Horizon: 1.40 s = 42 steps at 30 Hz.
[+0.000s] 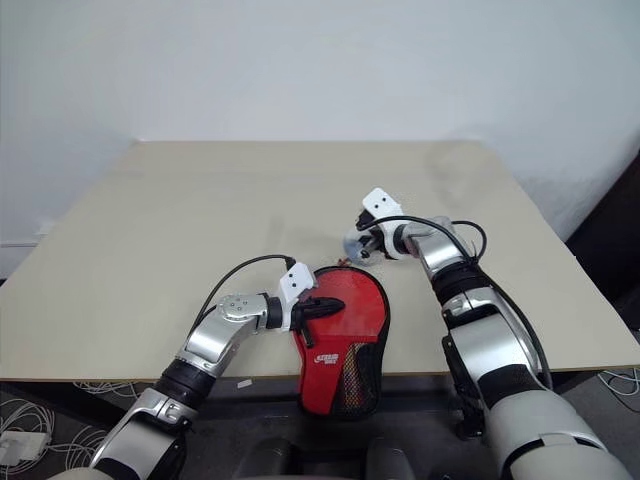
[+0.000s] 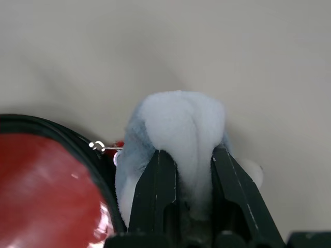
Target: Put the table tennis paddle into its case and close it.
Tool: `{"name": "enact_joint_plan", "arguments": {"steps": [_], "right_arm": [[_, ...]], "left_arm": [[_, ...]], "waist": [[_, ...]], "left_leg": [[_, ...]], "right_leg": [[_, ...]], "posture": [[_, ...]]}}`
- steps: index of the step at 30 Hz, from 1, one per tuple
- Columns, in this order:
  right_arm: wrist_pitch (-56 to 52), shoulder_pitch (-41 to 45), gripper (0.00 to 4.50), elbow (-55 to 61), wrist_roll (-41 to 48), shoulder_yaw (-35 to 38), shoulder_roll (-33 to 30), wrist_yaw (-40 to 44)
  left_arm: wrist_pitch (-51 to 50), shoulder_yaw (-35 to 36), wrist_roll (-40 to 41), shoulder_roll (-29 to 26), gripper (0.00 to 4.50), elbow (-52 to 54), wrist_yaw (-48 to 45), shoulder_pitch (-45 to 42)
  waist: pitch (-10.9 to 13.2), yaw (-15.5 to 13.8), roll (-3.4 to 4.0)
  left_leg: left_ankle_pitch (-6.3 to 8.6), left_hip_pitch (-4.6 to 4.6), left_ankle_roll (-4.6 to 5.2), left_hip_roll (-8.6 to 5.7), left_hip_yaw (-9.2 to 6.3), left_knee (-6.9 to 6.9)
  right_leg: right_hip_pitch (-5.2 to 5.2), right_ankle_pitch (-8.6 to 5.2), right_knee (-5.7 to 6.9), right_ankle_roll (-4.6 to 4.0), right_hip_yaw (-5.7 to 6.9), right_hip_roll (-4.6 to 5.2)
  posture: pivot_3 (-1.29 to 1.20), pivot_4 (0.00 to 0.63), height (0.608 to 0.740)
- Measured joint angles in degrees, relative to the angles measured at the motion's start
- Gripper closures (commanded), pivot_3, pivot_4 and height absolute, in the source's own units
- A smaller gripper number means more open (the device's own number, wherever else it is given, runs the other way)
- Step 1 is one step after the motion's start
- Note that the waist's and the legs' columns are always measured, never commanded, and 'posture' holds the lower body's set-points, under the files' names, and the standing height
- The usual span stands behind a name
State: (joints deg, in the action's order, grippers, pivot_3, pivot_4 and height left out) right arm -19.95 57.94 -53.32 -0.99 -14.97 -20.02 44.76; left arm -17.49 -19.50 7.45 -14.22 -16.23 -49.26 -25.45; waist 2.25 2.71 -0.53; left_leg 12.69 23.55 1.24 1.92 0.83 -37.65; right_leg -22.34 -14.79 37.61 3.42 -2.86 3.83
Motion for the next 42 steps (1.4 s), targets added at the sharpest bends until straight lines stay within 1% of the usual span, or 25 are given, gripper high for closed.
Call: {"name": "enact_joint_plan", "arguments": {"steps": [8,12,15,19,20,23,25,29,35,42], "right_arm": [[0.8,-0.8,4.22,0.2,-0.7,0.8,-5.3,2.7],[-0.2,-5.4,4.22,6.0,-0.6,1.7,-9.3,4.9],[-2.9,-11.5,4.22,15.2,0.4,2.6,-13.4,7.6],[-9.4,-20.5,4.22,30.7,2.9,5.3,-19.4,10.1],[-10.6,-21.5,4.22,32.8,3.3,5.7,-20.1,10.3],[-15.3,-28.6,4.22,44.3,6.0,8.1,-24.1,11.2],[-18.0,-32.5,4.22,50.0,7.9,9.7,-25.9,11.9],[-22.8,-39.2,4.22,61.3,12.4,13.3,-29.6,13.3],[-26.2,-45.4,4.22,71.0,18.2,17.2,-34.3,15.9],[-26.5,-49.6,4.22,75.8,22.6,18.7,-38.1,18.4]], "left_arm": [[-0.4,-0.4,-0.1,0.0,4.5,-0.3,-0.1,-0.4],[-0.4,-0.7,-0.2,0.0,4.5,-0.3,-0.1,-0.5],[-0.4,-0.9,-0.2,0.0,4.5,-0.3,-0.3,-0.7],[-0.6,-1.3,-0.3,-0.1,4.5,-0.6,-0.8,-1.2],[-0.6,-1.3,-0.3,-0.2,4.5,-0.7,-0.8,-1.3],[-0.7,-1.7,-0.3,0.0,4.5,-1.0,-1.4,-1.7],[-0.7,-1.9,-0.3,0.0,4.5,-1.2,-1.7,-2.0],[-0.7,-2.0,-0.4,-0.2,4.5,-1.5,-2.2,-2.3],[-0.5,-2.0,-0.4,-0.2,4.5,-2.4,-3.0,-2.8],[0.1,-2.0,-0.4,-0.1,4.5,-3.3,-3.4,-3.2]], "waist": [[-0.1,0.0,0.14],[-0.1,-0.1,0.17],[-0.1,-0.2,0.23],[-0.1,-0.4,0.26],[-0.1,-0.4,0.27],[-0.1,-1.2,0.26],[-0.1,-1.5,0.26],[-0.1,-1.5,0.24],[-0.1,-1.5,0.2],[-0.1,-1.6,0.18]], "left_leg": [[0.0,-0.01,0.01,-0.01,0.0,-0.01],[0.01,0.0,0.02,-0.03,-0.01,-0.04],[0.05,0.01,0.07,-0.03,-0.01,-0.09],[0.09,0.02,0.13,-0.04,0.0,-0.14],[0.09,0.0,0.13,-0.04,0.01,-0.14],[0.14,0.03,0.16,-0.04,0.02,-0.17],[0.15,0.04,0.17,-0.04,0.05,-0.2],[0.15,0.04,0.17,-0.04,0.05,-0.19],[0.16,0.03,0.18,-0.03,0.04,-0.2],[0.17,0.03,0.17,-0.03,0.02,-0.2]], "right_leg": [[0.02,0.0,-0.02,0.0,-0.01,0.0],[0.04,-0.01,-0.02,0.01,-0.01,0.02],[0.04,-0.02,-0.03,0.03,-0.01,0.03],[0.05,-0.03,-0.05,0.04,-0.02,0.03],[0.05,-0.03,-0.05,0.04,-0.03,0.03],[0.05,-0.06,-0.1,0.07,-0.03,0.03],[0.05,-0.07,-0.14,0.08,-0.05,0.04],[0.06,-0.1,-0.17,0.1,-0.06,0.04],[0.07,-0.18,-0.24,0.21,-0.05,0.03],[0.09,-0.26,-0.29,0.33,-0.04,0.04]], "posture": [[0.0,0.0,0.74],[0.0,0.0,0.74],[0.0,0.0,0.74],[0.0,0.0,0.74],[0.0,0.0,0.74],[0.0,0.0,0.74],[0.0,0.0,0.74],[0.0,0.0,0.74],[0.0,0.0,0.74],[0.0,0.0,0.74]]}}
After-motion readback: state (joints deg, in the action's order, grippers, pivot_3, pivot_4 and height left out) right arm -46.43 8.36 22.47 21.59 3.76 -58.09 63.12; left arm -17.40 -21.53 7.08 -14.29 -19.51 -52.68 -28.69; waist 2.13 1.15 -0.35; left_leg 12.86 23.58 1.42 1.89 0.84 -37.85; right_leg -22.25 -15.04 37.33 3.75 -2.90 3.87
